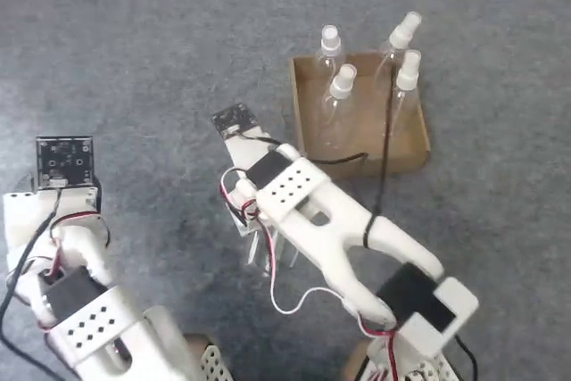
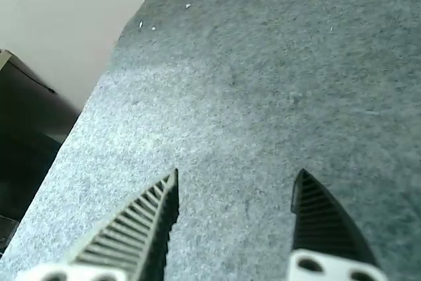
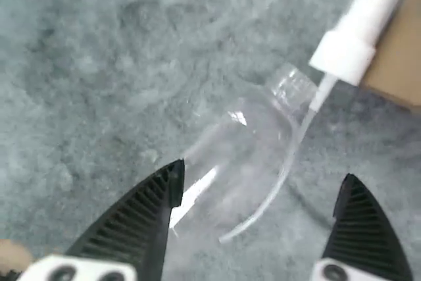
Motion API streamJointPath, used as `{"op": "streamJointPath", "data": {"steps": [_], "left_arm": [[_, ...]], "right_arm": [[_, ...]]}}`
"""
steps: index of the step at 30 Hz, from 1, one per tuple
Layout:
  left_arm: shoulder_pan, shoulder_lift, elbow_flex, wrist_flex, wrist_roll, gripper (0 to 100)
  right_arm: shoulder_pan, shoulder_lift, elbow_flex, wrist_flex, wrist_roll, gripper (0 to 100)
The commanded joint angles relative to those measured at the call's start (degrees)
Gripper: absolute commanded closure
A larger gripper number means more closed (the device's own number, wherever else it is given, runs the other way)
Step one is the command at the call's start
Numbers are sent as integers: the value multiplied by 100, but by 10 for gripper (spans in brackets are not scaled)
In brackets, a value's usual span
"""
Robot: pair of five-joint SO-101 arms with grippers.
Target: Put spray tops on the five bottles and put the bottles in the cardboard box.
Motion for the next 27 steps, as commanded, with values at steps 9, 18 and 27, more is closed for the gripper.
{"op": "streamJointPath", "data": {"steps": [9, 18, 27], "left_arm": [[105, 26, -57, 149, -53, 742], [404, 26, -40, 501, -53, 742], [440, 18, -66, 800, -53, 742]], "right_arm": [[-48, 629, -44, -382, -9, 893], [-347, 66, -79, -92, 800, 991], [549, -1903, -70, 1560, 1064, 991]]}}
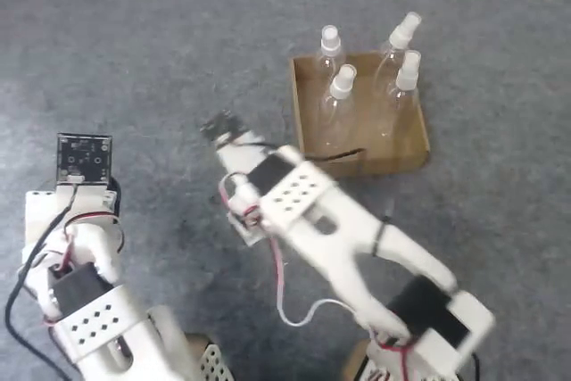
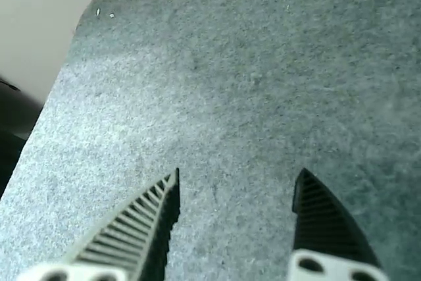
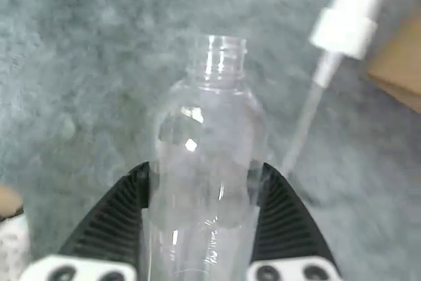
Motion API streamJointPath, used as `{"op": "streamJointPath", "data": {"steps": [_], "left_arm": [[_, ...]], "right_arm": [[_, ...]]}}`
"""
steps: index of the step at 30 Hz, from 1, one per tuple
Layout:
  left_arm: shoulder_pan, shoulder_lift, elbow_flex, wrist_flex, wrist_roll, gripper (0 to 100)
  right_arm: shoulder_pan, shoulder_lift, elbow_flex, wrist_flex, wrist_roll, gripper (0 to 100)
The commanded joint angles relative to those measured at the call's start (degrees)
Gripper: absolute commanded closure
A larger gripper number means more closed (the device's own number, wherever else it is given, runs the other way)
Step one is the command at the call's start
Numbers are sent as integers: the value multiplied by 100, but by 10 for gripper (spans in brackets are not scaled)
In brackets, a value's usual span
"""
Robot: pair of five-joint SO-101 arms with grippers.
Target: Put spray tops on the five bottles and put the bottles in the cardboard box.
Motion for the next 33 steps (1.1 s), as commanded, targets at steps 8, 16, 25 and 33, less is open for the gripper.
{"op": "streamJointPath", "data": {"steps": [8, 16, 25, 33], "left_arm": [[1266, 26, -541, 1152, 853, 742], [3068, 536, -1411, 1662, 2338, 742], [3842, 3903, -2791, 993, 3578, 742], [4237, 6549, -4286, 1029, 4545, 742]], "right_arm": [[2448, -3020, -44, 1780, 3244, 990], [5666, -3899, 141, 2466, 5486, 991], [8743, -2738, 1758, -382, 6681, 991], [9156, -1138, 1864, -1684, 6690, 990]]}}
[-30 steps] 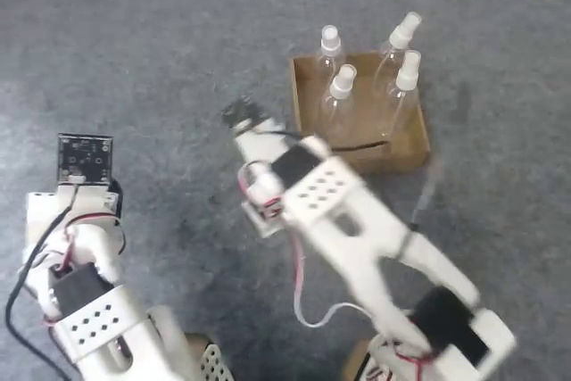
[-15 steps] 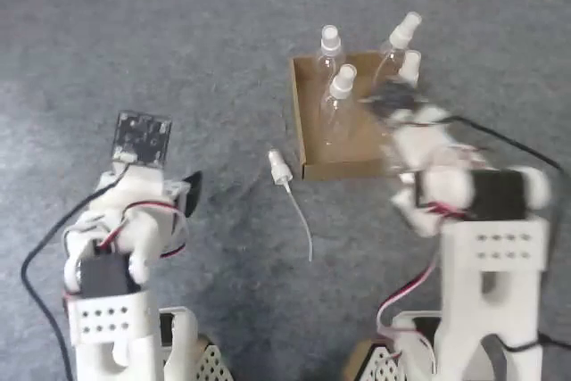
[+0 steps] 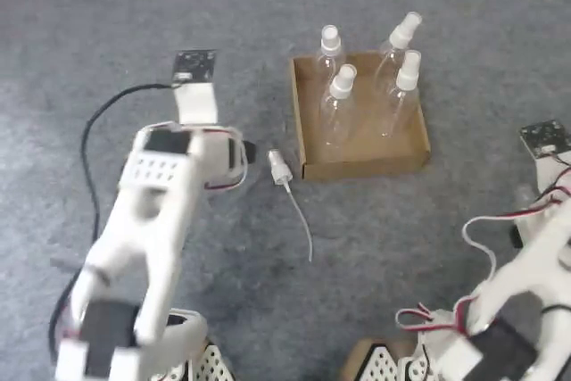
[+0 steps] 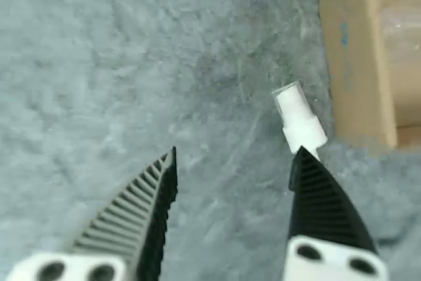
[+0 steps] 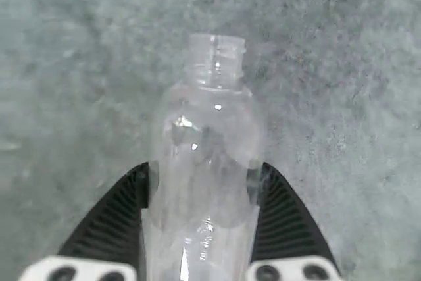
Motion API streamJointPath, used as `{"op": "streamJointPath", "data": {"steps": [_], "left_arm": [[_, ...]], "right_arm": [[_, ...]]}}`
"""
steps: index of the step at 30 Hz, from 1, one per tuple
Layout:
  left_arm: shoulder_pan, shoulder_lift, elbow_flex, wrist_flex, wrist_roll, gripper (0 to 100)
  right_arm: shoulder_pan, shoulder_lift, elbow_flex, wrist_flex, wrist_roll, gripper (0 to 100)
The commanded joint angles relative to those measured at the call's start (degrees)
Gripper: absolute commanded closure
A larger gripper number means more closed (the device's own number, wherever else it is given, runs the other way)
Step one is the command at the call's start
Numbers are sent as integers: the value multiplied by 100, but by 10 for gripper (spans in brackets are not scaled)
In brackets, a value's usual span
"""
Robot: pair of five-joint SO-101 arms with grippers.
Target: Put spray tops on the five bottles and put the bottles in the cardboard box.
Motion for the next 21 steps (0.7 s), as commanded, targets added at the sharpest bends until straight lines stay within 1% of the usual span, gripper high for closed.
{"op": "streamJointPath", "data": {"steps": [1, 5, 9, 12, 14, 17, 21], "left_arm": [[176, 1222, -963, -105, 413, 742], [220, 1960, -1455, -105, 519, 742], [229, 2321, -1736, -123, 519, 742], [378, 2444, -1921, -114, 519, 742], [519, 2497, -2000, -123, 545, 742], [686, 2514, -1982, -132, 835, 742], [747, 2514, -1974, -141, 976, 742]], "right_arm": [[101, 655, -53, -664, 70, 990], [154, 1051, -53, -963, 70, 990], [277, 1244, -35, -1279, 79, 990], [321, 1376, 0, -1420, 97, 990], [321, 1481, 44, -1499, 308, 989], [321, 1657, 211, -1666, 554, 989], [321, 1824, 396, -1965, 580, 989]]}}
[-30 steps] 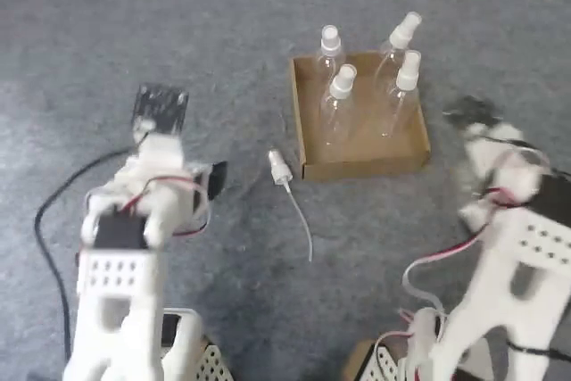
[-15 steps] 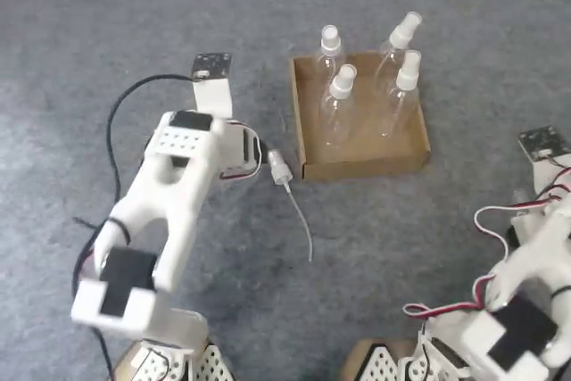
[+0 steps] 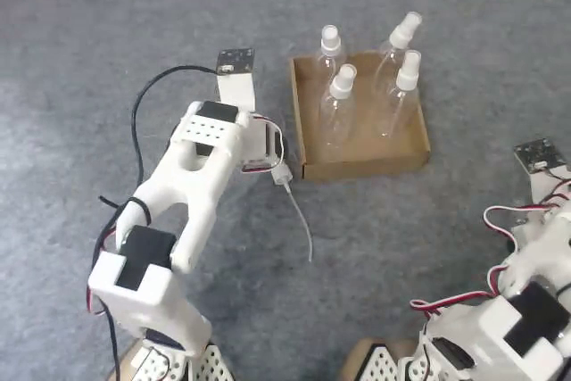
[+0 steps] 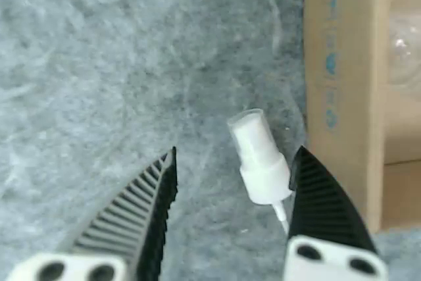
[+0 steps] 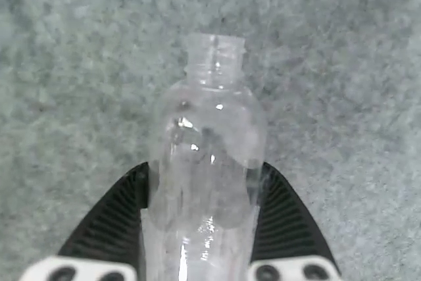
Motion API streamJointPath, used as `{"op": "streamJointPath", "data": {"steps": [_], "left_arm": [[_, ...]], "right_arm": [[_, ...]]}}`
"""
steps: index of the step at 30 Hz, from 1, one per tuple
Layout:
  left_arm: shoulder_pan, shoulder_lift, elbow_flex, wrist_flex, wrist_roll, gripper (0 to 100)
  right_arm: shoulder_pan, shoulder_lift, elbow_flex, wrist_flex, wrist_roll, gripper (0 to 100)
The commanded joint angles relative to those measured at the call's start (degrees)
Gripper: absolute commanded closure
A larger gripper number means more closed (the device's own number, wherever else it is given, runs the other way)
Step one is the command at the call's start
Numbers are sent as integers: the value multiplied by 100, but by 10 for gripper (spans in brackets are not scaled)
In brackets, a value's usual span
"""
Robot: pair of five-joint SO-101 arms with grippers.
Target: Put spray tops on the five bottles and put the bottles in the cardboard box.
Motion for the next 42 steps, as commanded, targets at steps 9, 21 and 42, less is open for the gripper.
{"op": "streamJointPath", "data": {"steps": [9, 21, 42], "left_arm": [[62, -62, -233, -308, 185, 743], [18, 853, -585, -554, 167, 746], [369, 897, -585, 448, -422, 859]], "right_arm": [[57, 180, 193, -356, 123, 989], [66, 180, 202, -374, 123, 989], [57, 189, 352, -321, 132, 989]]}}
